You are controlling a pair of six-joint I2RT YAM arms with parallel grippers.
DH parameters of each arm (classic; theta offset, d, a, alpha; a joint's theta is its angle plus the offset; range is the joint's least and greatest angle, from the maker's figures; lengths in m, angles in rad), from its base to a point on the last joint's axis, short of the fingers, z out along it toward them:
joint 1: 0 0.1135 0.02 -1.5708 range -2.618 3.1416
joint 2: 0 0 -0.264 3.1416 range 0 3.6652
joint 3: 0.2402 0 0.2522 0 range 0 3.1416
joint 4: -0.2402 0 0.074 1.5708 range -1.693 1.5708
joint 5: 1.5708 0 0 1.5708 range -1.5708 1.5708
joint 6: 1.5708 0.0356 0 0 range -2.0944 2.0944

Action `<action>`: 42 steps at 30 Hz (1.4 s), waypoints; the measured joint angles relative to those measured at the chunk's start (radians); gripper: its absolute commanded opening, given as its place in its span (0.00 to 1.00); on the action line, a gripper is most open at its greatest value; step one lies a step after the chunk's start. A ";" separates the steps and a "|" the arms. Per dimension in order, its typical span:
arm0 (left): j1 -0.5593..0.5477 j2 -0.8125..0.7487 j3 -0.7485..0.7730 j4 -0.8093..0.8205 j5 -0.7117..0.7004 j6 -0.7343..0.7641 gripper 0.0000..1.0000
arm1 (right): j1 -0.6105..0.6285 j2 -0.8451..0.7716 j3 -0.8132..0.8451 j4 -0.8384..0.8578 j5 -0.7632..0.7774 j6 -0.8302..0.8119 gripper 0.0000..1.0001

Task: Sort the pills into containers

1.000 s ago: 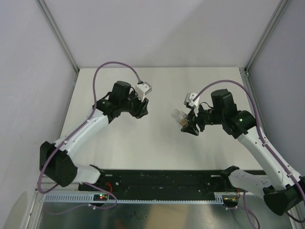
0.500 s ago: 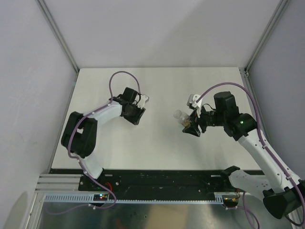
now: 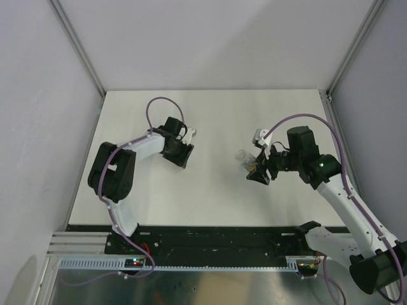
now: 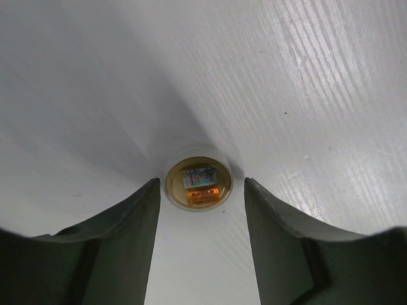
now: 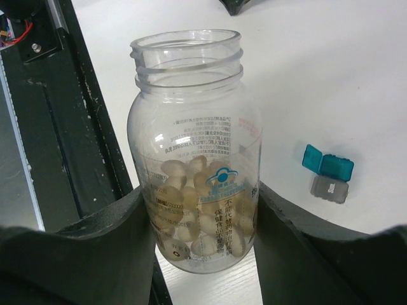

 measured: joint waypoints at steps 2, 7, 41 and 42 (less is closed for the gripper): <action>0.000 0.003 0.004 0.002 0.004 -0.006 0.63 | -0.008 -0.002 -0.013 0.004 -0.001 0.000 0.00; 0.000 0.004 0.005 0.003 0.011 -0.008 0.73 | -0.023 -0.006 -0.041 0.012 -0.002 0.001 0.00; -0.171 -0.341 0.432 -0.035 0.623 -0.359 1.00 | 0.123 0.129 0.125 0.124 0.145 0.017 0.01; -0.182 -0.330 0.438 -0.035 0.633 -0.369 1.00 | 0.127 0.134 0.134 0.124 0.149 0.018 0.01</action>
